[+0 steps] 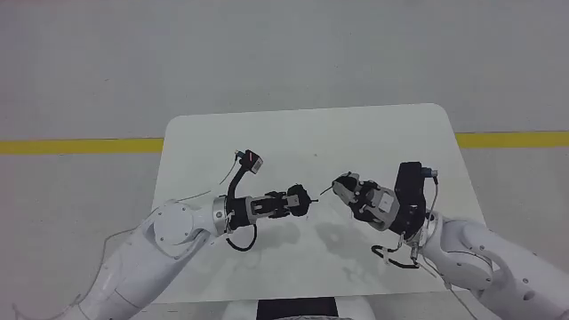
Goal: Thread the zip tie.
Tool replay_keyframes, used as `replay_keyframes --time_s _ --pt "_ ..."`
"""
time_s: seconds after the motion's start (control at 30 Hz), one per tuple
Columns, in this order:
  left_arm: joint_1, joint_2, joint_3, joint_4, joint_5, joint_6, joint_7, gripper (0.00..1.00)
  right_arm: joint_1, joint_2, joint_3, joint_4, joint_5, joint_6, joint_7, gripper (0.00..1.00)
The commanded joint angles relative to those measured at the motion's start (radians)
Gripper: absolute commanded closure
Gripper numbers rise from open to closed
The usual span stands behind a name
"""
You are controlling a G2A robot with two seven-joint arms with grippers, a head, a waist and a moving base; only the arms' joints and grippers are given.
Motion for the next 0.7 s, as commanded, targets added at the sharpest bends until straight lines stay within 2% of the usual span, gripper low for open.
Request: replay_keyframes --time_s 0.0,0.23,0.67 --pt "0.000 0.000 0.000 0.000 0.000 0.000 0.000 1.00 -0.003 -0.003 0.001 0.000 -0.018 0.000 -0.006 1.00" --pt "0.000 0.000 0.000 0.000 0.000 0.000 0.000 1.00 -0.022 -0.001 0.013 -0.012 -0.067 0.000 -0.043 1.00" --pt "0.000 0.000 0.000 0.000 0.000 0.000 0.000 1.00 -0.020 0.026 -0.011 -0.026 -0.100 0.000 -0.081 1.00"
